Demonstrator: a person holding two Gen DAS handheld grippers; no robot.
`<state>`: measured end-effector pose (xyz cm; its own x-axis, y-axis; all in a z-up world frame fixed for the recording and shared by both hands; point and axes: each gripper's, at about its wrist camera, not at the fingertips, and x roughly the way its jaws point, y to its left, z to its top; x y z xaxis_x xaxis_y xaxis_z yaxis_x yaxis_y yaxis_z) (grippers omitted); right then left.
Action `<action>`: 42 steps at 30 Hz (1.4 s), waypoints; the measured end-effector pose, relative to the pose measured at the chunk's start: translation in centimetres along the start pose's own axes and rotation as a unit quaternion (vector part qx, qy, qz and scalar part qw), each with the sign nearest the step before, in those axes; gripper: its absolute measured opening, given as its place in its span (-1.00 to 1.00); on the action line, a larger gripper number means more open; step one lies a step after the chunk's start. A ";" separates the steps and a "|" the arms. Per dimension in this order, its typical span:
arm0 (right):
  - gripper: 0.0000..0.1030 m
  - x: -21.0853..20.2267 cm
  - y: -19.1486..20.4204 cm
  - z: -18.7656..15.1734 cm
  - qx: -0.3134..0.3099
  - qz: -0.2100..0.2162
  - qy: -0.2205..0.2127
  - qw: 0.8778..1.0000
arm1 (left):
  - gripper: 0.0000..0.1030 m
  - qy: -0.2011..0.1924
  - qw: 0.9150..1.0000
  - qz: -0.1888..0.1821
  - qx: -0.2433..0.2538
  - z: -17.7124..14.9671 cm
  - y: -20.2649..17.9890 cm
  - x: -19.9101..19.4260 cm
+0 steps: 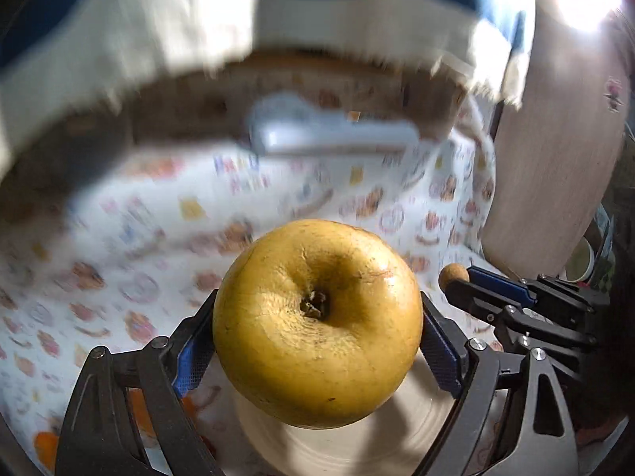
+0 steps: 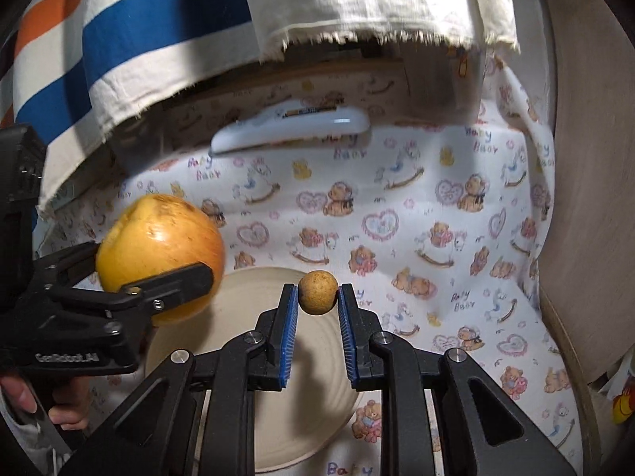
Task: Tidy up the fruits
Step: 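Lower the pear onto the plate with the left tool while the right tool drops the brown fruit there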
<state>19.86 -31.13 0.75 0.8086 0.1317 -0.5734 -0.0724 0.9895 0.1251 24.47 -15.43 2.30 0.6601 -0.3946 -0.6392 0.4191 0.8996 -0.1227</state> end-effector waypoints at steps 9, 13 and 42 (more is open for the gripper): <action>-0.58 2.2 -0.6 -1.1 0.006 -0.002 0.042 0.999 | 0.72 0.075 0.997 0.004 0.000 -0.2 0.0 4.9; -0.58 2.6 -0.6 -1.3 0.011 0.002 0.054 0.998 | 0.72 0.082 0.997 0.011 0.005 -0.5 0.1 5.8; -0.58 4.7 -1.1 -2.2 0.000 -0.022 0.089 0.996 | 0.95 0.000 0.999 0.022 0.031 0.6 0.8 2.0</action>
<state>22.50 -31.51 -3.85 0.6948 0.0964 -0.7128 -0.0392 0.9946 0.0963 26.51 -15.63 1.40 0.6783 -0.3551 -0.6432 0.4274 0.9028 -0.0477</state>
